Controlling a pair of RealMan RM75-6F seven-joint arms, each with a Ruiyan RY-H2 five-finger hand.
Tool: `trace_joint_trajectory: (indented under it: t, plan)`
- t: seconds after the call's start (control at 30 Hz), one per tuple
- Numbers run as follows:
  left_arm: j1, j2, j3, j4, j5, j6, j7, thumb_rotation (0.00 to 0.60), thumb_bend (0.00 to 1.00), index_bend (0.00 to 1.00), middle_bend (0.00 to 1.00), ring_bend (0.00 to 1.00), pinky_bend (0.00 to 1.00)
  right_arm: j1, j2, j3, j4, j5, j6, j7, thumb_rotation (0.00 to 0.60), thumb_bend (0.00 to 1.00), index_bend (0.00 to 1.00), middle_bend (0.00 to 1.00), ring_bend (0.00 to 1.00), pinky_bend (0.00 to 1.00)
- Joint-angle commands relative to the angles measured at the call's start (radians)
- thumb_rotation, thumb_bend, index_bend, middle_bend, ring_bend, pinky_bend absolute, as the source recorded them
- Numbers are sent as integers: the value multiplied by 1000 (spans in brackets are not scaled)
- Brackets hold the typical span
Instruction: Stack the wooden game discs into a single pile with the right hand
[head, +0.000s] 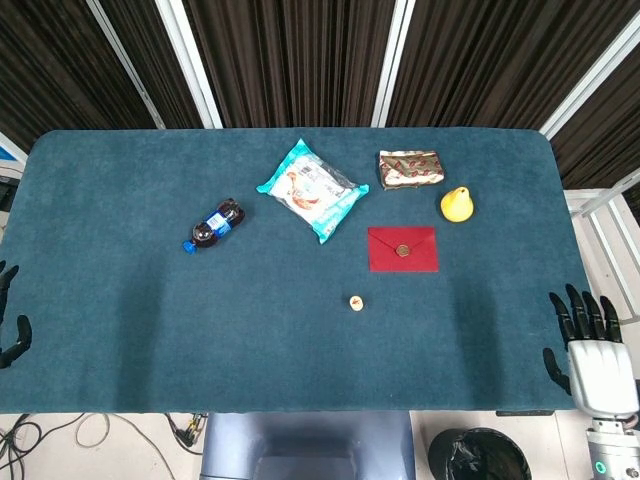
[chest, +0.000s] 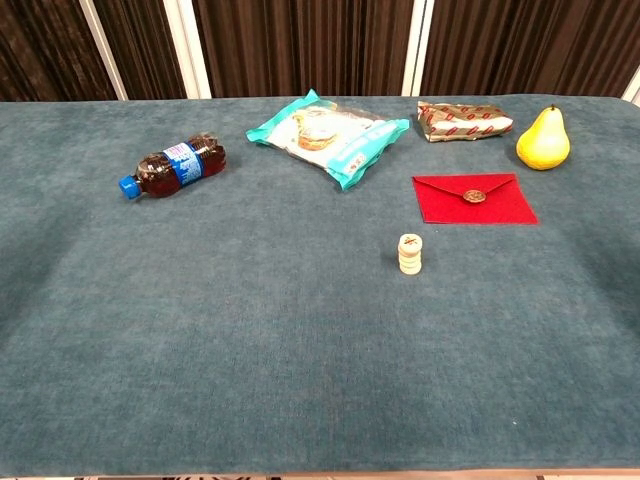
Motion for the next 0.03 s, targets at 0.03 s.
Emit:
trace_joint_trajectory:
  t: [0.03]
  plan:
    - [-4, 12, 9, -11, 0, -16, 10, 600, 586, 88, 0, 0, 0, -8, 12, 4, -1, -2, -10, 9, 600, 439, 100, 0, 0, 0]
